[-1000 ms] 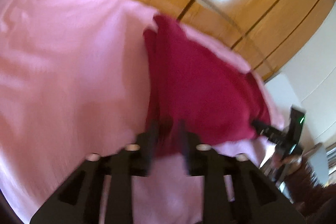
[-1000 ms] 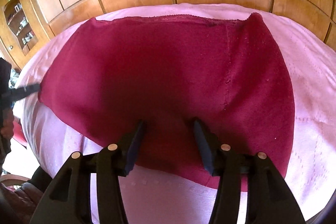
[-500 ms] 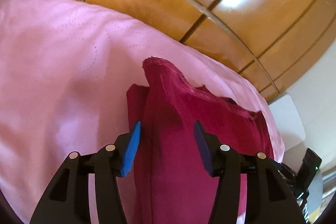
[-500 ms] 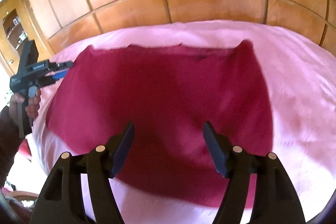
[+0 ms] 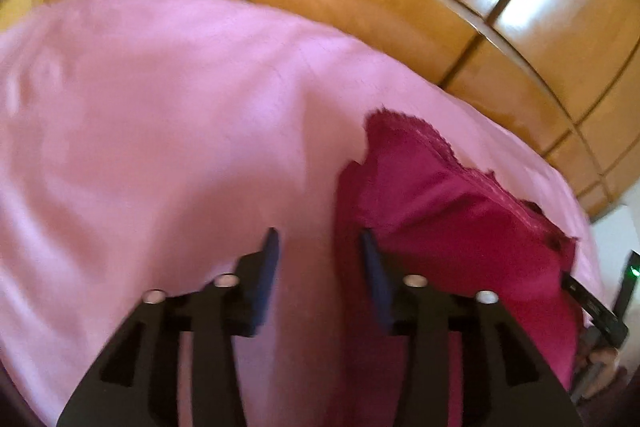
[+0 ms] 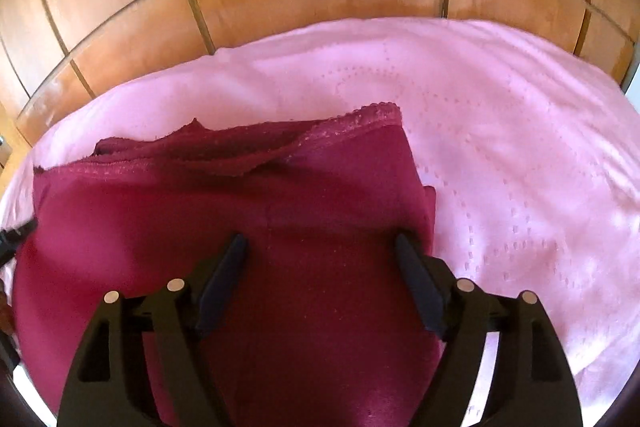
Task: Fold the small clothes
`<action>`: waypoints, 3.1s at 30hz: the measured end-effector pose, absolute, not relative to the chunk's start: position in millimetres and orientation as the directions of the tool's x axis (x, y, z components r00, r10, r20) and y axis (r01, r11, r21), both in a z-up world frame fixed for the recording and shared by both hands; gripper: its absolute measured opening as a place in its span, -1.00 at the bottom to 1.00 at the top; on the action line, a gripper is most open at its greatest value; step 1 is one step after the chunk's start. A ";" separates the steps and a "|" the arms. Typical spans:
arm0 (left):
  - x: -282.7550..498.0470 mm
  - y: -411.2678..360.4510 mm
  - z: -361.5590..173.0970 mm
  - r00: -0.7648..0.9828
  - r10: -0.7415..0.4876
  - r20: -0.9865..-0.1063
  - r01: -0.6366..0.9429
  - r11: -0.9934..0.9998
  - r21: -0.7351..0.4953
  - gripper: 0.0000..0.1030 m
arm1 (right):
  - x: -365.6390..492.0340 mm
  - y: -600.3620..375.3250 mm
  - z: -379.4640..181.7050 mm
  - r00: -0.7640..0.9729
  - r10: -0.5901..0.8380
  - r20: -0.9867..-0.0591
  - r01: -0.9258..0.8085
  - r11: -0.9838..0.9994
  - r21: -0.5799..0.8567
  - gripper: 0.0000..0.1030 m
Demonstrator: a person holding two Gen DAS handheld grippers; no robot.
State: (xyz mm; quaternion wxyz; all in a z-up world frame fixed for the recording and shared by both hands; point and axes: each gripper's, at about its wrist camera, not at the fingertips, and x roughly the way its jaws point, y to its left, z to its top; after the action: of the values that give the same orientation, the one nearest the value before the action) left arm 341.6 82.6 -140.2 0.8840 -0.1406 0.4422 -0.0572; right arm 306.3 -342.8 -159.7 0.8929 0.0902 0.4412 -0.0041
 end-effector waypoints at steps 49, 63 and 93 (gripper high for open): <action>247.3 -19.2 -131.1 0.684 -0.210 -0.699 0.242 0.969 -0.055 0.11 | 197.0 -369.2 -158.3 0.580 0.379 -0.720 0.070 0.858 0.509 0.00; 238.6 -4.0 -128.6 0.678 -0.247 -0.692 0.245 0.964 -0.104 0.11 | 204.2 -336.1 -103.5 0.621 0.360 -0.696 -0.001 0.889 0.458 -0.52; 273.0 131.7 -119.4 0.495 -0.778 -0.386 0.156 0.517 -0.842 0.38 | 242.2 -70.1 -82.0 0.337 0.652 -0.680 -0.620 0.697 0.361 -0.17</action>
State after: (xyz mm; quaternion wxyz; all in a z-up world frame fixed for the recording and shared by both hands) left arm 273.0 131.7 -119.4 0.7730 -0.3875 0.4013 -0.3021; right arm 242.2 -70.1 -82.0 0.8173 0.0185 0.4246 0.3891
